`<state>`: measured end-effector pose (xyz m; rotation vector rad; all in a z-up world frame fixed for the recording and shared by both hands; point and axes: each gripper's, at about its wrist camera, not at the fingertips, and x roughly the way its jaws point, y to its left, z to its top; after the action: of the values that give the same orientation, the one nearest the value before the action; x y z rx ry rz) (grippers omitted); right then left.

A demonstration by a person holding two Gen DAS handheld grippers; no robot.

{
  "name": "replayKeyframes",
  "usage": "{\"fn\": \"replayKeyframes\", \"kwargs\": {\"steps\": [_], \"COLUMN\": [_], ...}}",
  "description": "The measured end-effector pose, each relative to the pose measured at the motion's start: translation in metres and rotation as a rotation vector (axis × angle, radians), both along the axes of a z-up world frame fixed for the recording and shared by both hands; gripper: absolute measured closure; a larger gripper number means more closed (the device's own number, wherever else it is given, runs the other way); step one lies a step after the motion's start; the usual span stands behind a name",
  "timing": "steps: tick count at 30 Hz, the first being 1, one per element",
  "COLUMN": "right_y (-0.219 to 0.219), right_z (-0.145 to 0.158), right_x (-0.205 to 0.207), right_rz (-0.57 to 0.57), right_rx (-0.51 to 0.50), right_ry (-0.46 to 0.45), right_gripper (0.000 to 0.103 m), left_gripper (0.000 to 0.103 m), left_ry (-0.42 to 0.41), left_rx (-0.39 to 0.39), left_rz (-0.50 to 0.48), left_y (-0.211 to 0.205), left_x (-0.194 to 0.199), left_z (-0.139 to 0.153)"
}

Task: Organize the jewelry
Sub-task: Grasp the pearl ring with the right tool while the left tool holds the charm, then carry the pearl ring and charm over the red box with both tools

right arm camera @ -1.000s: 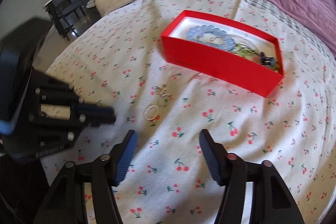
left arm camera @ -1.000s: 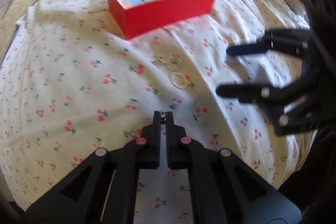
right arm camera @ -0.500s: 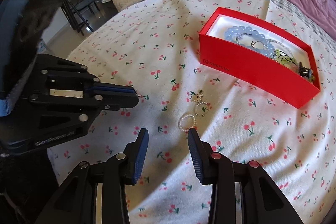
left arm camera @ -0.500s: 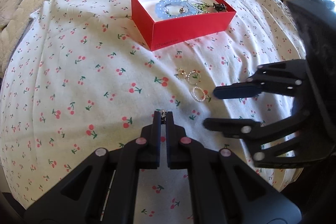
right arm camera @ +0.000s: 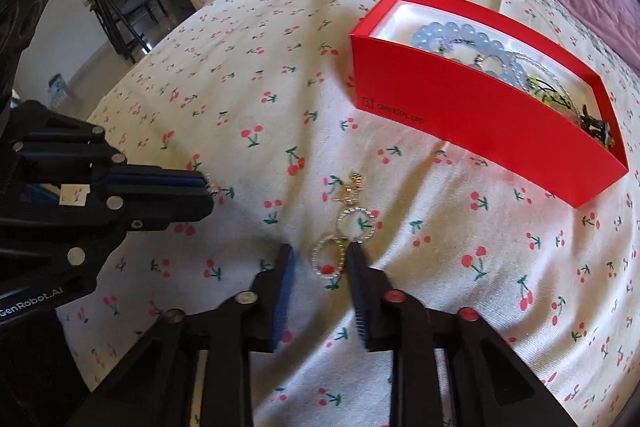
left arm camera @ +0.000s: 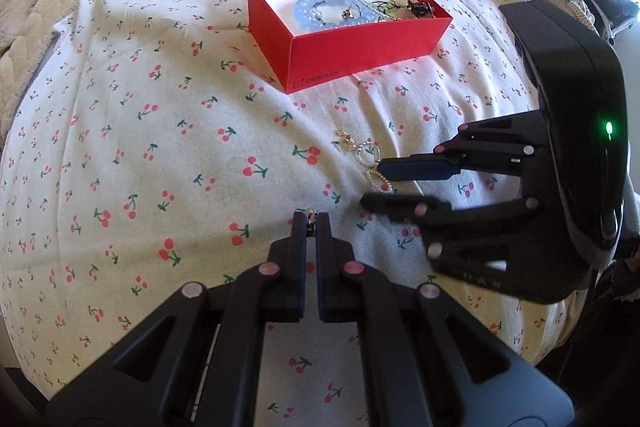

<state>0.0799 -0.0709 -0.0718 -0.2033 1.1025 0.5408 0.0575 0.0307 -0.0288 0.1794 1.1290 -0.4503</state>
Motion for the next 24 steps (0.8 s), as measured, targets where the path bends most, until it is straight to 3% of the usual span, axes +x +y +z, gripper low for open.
{"fn": "replayKeyframes", "kwargs": {"steps": [10,24], "right_y": [-0.009,-0.03], "right_z": [0.004,0.019], "right_x": [-0.006,-0.019], "right_rz": [0.002,-0.022], "right_rx": [0.01,0.023], "right_ry": [0.015,0.002], "right_gripper": [0.099,0.1], "left_gripper": [0.098,0.098], "left_ry": [0.001,-0.016], "left_rx": [0.003,-0.006], "left_rz": [-0.005,-0.033], "left_y": [0.0,-0.013], "left_x": [0.004,0.005], "left_z": [-0.002,0.001]}}
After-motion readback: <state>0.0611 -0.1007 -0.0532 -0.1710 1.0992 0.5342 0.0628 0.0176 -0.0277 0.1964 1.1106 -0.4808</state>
